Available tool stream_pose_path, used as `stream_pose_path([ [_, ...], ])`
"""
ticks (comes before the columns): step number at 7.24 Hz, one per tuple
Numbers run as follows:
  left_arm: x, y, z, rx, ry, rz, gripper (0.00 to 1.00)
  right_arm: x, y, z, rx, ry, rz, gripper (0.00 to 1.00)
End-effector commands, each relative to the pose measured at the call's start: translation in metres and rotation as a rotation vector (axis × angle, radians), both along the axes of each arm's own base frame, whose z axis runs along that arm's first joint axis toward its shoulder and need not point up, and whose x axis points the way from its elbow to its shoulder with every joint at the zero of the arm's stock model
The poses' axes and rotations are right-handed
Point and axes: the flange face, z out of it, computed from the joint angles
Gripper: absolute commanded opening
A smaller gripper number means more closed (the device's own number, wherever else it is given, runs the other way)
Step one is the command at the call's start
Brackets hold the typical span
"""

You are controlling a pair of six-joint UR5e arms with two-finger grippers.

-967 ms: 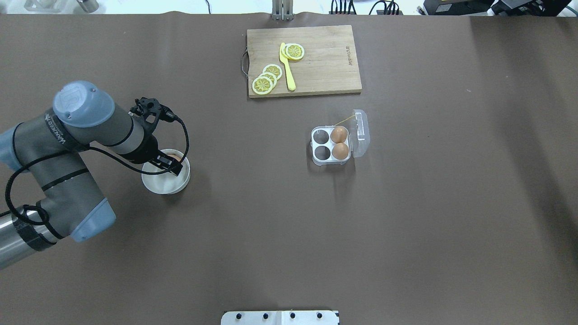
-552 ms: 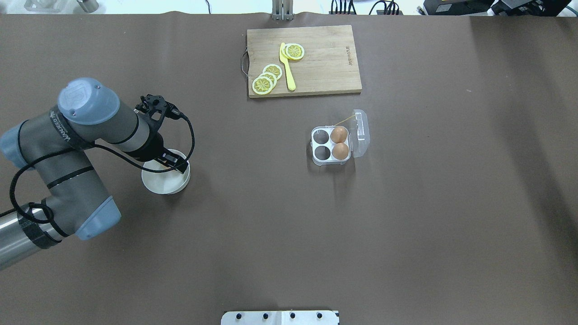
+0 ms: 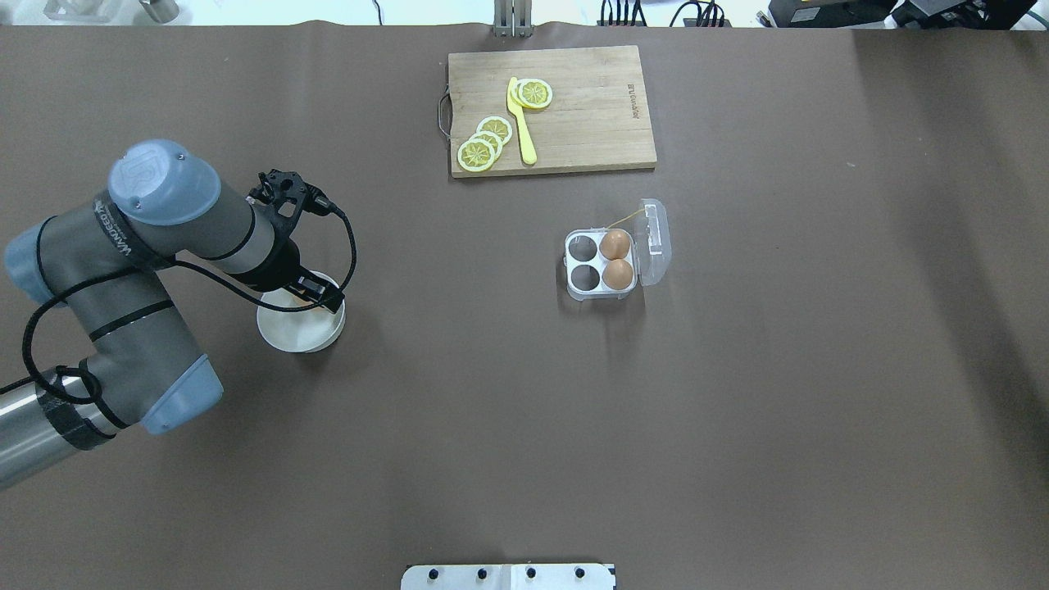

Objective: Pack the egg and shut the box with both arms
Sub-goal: 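Close the left gripper on the brown egg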

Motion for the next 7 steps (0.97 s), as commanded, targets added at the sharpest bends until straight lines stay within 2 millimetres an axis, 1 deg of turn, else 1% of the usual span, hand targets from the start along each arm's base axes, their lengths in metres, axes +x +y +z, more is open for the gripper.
stream_pose_path([
  [1, 0.0012, -0.0014, 0.0012, 0.015, -0.001, 0.007, 0.75, 0.0, 0.0, -0.0007, 0.001, 0.0, 0.0, 1.0],
  [4, 0.0029, 0.0004, 0.0031, 0.029, 0.009, 0.007, 0.74, 0.0, -0.0007, -0.0008, 0.002, 0.0, 0.0, 1.0],
  [5, 0.0037, 0.001, 0.0083, 0.035, 0.016, 0.009, 0.73, 0.0, -0.0007, -0.0008, 0.002, 0.0, 0.0, 1.0],
  [7, 0.004, 0.0033, 0.011, 0.038, 0.019, 0.013, 0.71, 0.0, 0.0, -0.0007, 0.001, 0.0, 0.0, 1.0],
])
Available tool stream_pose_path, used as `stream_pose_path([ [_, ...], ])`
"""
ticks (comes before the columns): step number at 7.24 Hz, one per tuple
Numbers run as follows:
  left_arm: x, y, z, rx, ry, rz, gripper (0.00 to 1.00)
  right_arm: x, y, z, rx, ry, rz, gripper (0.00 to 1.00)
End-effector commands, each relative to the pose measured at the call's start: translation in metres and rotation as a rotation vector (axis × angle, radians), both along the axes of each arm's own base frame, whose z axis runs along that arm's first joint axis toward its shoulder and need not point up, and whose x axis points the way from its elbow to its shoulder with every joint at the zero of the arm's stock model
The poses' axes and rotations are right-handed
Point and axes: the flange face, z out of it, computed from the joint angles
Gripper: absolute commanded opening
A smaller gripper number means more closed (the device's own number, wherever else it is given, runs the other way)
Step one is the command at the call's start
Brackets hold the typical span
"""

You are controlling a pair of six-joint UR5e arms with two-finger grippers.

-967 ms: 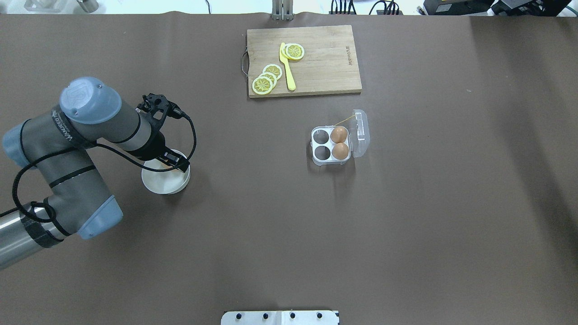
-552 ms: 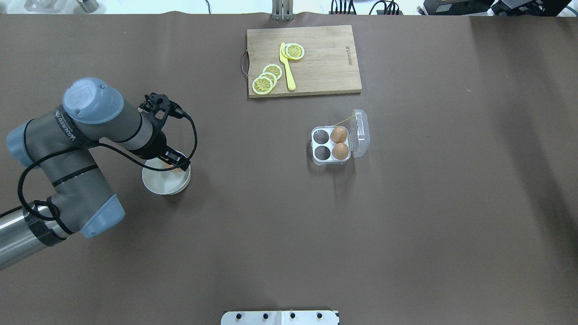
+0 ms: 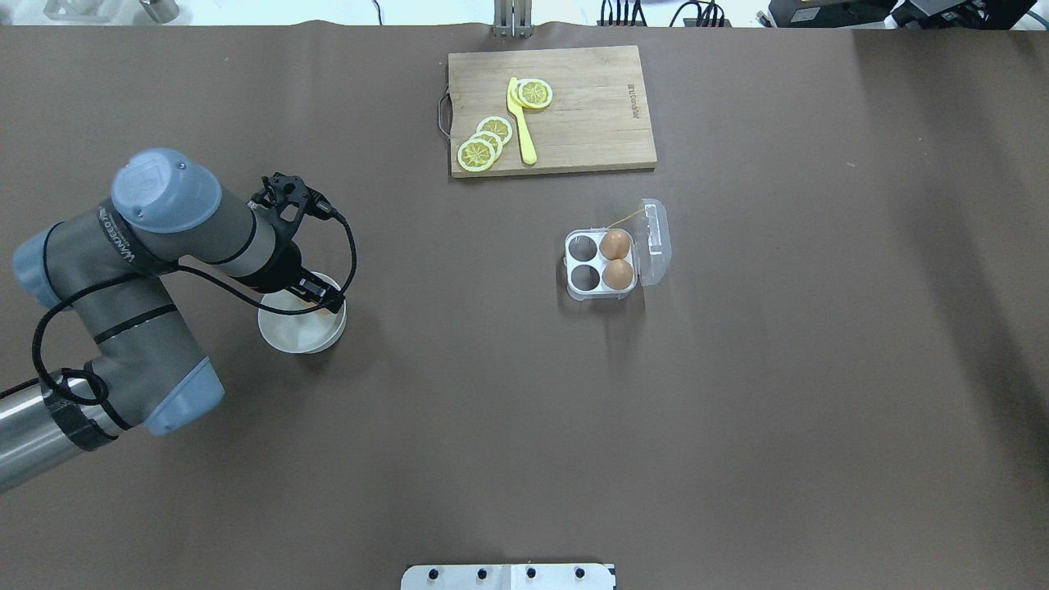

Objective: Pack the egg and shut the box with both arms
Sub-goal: 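Close the left gripper on the brown egg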

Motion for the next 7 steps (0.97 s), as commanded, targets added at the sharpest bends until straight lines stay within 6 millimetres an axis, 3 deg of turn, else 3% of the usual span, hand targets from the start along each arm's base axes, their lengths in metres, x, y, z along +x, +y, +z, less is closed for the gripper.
stream_pose_path([
  [1, 0.0005, 0.0013, 0.0022, 0.002, 0.0, 0.003, 0.69, 0.0001, 0.0005, 0.0002, 0.0, 0.0, 0.0, 1.0],
  [7, 0.0071, 0.0094, 0.0018, 0.004, 0.002, 0.016, 0.68, 0.0001, 0.0005, -0.0006, 0.001, 0.0, 0.0, 1.0],
])
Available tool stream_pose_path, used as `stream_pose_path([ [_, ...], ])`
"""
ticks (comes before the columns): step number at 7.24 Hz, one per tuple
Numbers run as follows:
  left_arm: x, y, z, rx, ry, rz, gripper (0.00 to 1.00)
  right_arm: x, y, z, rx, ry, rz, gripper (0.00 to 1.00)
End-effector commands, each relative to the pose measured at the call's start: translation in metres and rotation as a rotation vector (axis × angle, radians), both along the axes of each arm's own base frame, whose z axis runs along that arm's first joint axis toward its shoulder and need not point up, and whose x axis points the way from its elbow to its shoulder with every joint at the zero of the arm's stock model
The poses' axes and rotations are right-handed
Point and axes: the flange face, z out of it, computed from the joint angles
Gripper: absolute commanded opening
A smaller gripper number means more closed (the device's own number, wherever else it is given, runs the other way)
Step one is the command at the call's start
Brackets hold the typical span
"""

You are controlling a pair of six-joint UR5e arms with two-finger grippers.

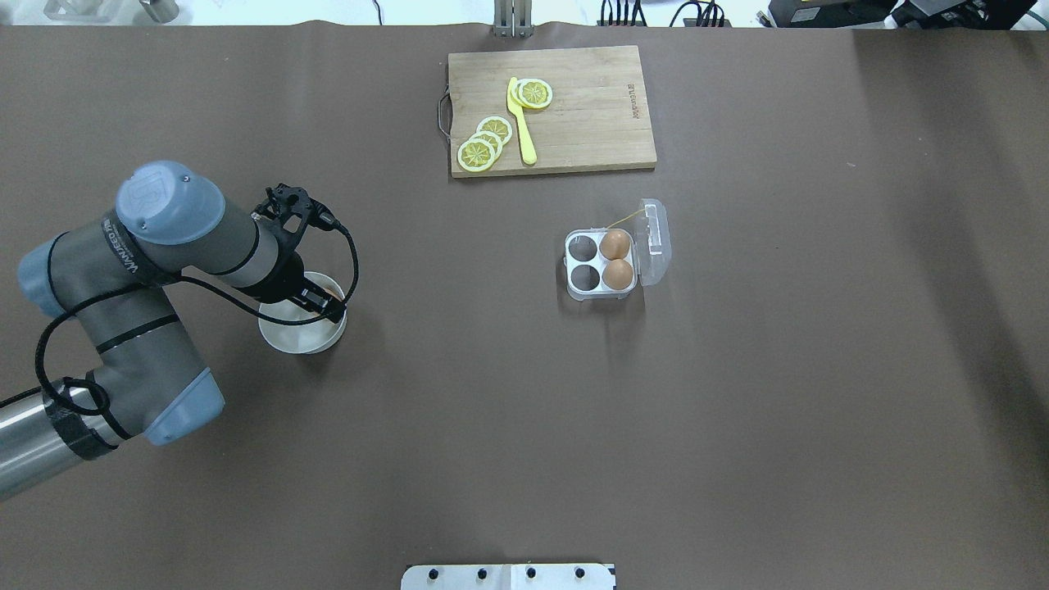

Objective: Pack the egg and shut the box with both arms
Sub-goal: 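Close the left gripper on the brown egg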

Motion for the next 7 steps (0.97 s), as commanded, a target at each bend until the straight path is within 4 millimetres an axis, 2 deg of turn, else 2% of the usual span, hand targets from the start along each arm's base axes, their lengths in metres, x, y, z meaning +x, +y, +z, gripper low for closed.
stream_pose_path([
  [1, 0.001, 0.001, -0.002, 0.002, 0.002, 0.002, 0.65, 0.0, 0.0, 0.0, -0.001, 0.0, 0.0, 1.0],
  [4, 0.01, 0.009, 0.0, 0.02, -0.012, -0.001, 0.46, 0.0, 0.0, 0.0, -0.001, 0.0, 0.0, 1.0],
  [5, 0.007, 0.012, 0.005, 0.016, -0.015, 0.003, 0.46, 0.0, 0.0, 0.0, 0.001, 0.0, 0.0, 1.0],
  [7, 0.003, 0.014, 0.003, 0.036, -0.009, 0.024, 0.46, 0.0, 0.0, 0.0, 0.001, 0.0, 0.0, 1.0],
])
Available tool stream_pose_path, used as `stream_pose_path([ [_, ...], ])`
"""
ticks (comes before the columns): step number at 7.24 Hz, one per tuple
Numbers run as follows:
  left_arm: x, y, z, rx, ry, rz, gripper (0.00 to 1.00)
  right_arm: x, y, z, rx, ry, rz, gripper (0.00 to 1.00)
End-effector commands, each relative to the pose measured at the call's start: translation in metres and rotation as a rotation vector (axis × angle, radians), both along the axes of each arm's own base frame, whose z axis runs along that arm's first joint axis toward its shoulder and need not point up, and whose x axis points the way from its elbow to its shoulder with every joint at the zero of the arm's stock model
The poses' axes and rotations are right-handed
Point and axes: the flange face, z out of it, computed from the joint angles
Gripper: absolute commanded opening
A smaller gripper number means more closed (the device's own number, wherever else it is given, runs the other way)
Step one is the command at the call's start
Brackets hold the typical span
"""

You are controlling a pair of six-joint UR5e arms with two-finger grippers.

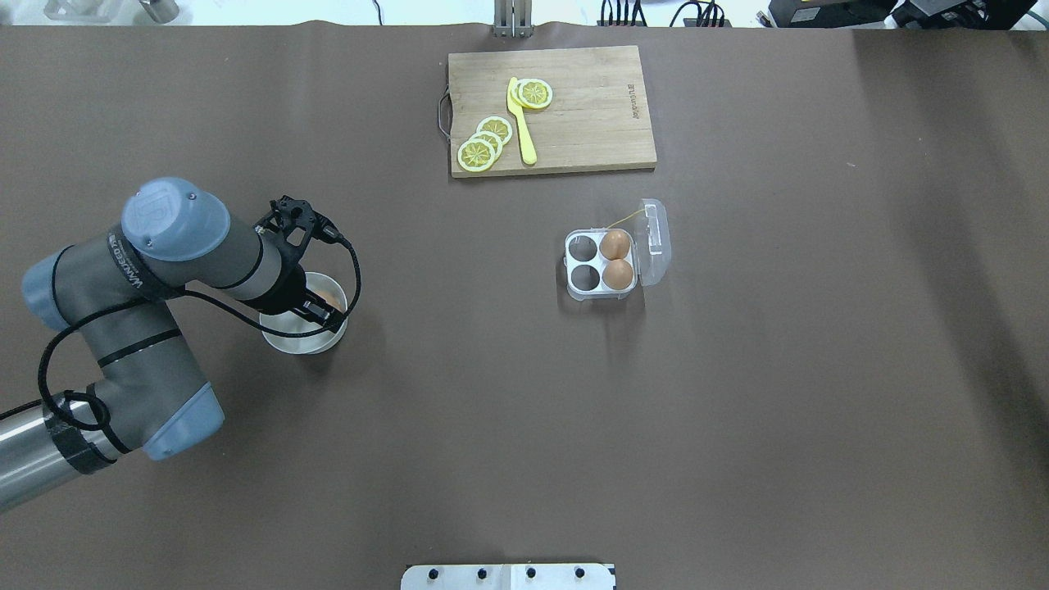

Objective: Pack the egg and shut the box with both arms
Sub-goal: 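Close the left gripper on the brown egg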

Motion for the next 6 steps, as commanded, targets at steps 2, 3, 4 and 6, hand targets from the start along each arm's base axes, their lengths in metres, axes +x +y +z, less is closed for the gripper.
stream_pose_path([
  [2, -0.016, 0.011, -0.005, 0.03, 0.027, 0.047, 0.46, 0.0, 0.0, -0.001, 0.002, 0.0, 0.0, 1.0],
  [3, -0.029, 0.005, -0.01, 0.018, 0.05, 0.054, 0.46, 0.0, 0.0, -0.001, 0.0, 0.0, 0.0, 1.0],
  [4, -0.038, 0.002, -0.018, 0.016, 0.072, 0.056, 0.46, 0.0, 0.0, -0.001, 0.002, 0.0, 0.0, 1.0],
  [6, -0.067, -0.016, -0.037, 0.008, 0.126, 0.045, 0.46, 0.001, -0.001, -0.002, 0.003, 0.0, 0.001, 1.0],
])
